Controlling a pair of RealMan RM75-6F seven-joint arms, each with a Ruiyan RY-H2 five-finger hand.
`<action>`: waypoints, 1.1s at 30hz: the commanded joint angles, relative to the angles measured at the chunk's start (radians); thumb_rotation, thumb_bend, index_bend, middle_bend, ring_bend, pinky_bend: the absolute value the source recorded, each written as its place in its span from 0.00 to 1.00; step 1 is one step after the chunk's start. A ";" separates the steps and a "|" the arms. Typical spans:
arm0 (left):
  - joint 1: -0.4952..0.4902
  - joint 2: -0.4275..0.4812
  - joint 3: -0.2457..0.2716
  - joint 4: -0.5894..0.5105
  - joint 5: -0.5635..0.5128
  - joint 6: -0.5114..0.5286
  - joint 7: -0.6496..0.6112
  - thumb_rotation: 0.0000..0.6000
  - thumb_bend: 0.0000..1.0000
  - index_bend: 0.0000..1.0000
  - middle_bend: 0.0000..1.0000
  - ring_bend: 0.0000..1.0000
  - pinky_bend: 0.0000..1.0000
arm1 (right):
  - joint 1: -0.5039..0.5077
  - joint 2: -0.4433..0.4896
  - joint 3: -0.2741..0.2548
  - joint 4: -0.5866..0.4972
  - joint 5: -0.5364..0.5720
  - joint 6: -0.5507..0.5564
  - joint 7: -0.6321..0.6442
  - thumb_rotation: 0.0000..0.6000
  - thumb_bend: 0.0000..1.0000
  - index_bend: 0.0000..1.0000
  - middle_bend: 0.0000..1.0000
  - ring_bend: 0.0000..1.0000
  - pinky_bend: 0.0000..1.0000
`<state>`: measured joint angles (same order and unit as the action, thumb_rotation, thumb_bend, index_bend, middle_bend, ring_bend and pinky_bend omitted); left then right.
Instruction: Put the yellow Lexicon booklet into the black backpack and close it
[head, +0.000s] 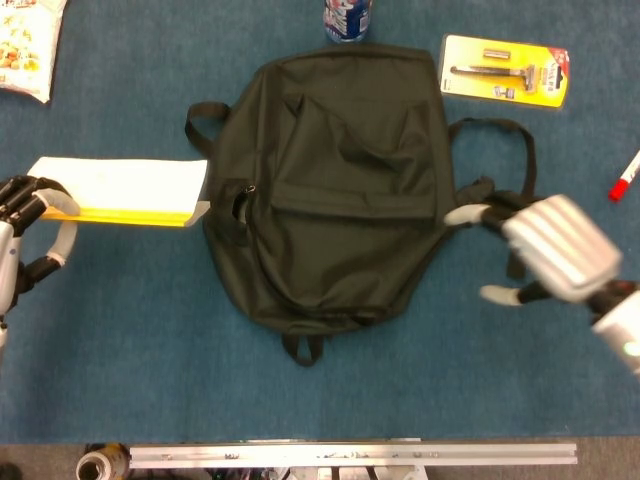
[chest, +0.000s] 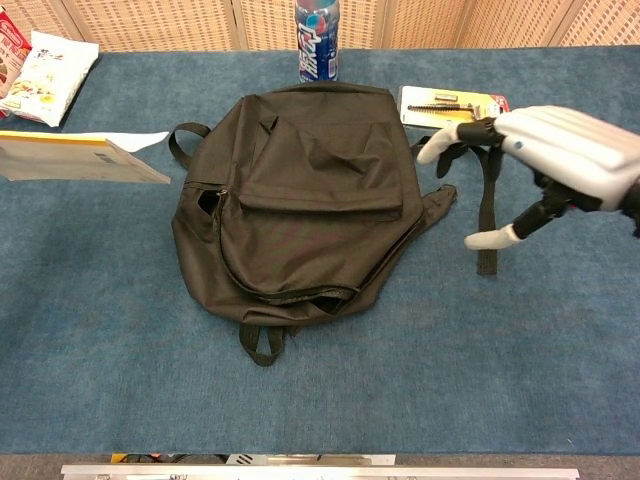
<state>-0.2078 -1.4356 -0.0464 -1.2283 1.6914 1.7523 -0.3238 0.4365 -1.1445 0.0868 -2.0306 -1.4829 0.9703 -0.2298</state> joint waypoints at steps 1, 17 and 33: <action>0.003 0.003 0.001 0.001 0.001 0.003 -0.003 1.00 0.36 0.54 0.49 0.42 0.54 | 0.072 -0.122 0.012 0.000 0.109 -0.068 -0.130 1.00 0.05 0.29 0.38 0.27 0.45; 0.024 0.011 0.003 0.017 -0.009 0.010 -0.025 1.00 0.36 0.54 0.49 0.42 0.54 | 0.207 -0.444 -0.040 0.117 0.368 -0.031 -0.530 1.00 0.00 0.29 0.37 0.27 0.45; 0.036 0.008 -0.006 0.027 -0.011 0.028 -0.055 1.00 0.36 0.54 0.49 0.42 0.54 | 0.270 -0.622 -0.003 0.276 0.460 0.063 -0.632 1.00 0.58 0.39 0.40 0.31 0.55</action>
<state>-0.1727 -1.4255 -0.0513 -1.2022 1.6808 1.7790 -0.3769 0.7025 -1.7618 0.0786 -1.7599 -1.0289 1.0300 -0.8628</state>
